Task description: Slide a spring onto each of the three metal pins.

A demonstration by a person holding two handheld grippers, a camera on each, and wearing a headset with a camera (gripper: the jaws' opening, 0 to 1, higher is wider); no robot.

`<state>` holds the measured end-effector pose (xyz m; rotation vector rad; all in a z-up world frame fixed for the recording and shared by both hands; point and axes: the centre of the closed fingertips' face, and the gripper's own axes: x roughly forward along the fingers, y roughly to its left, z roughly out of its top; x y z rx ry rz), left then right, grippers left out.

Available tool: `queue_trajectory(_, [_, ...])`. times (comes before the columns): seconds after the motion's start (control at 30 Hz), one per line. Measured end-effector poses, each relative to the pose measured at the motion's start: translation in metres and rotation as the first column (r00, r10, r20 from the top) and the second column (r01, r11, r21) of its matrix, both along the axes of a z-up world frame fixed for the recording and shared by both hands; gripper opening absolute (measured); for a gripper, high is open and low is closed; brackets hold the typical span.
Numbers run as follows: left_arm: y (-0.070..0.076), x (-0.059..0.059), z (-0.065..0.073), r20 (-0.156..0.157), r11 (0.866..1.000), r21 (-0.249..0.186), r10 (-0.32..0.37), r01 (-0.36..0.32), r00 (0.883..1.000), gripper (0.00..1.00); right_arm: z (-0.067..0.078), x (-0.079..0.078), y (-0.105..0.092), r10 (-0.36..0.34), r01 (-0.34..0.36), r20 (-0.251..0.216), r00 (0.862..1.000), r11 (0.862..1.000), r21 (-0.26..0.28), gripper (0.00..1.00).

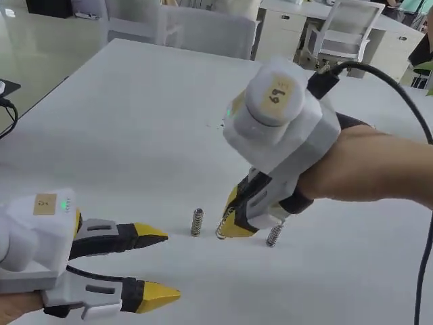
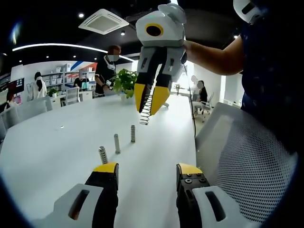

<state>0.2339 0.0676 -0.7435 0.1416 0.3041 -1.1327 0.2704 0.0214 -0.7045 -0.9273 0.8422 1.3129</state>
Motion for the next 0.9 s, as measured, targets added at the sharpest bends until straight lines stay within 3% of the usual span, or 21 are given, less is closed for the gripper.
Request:
queue_trajectory(0.5, [0.013,0.009,0.0,0.006,0.998,0.001,0.059,-0.059,0.998,0.54,0.004,0.044,-0.028,-0.082,0.084,0.034,0.996,0.996,-0.042,0.08])
queue_trajectory(0.9, [0.024,0.012,-0.004,0.008,0.994,0.016,0.106,-0.106,0.994,0.64,-0.008,0.057,-0.027,-0.087,0.089,0.03,0.996,0.993,-0.077,0.08])
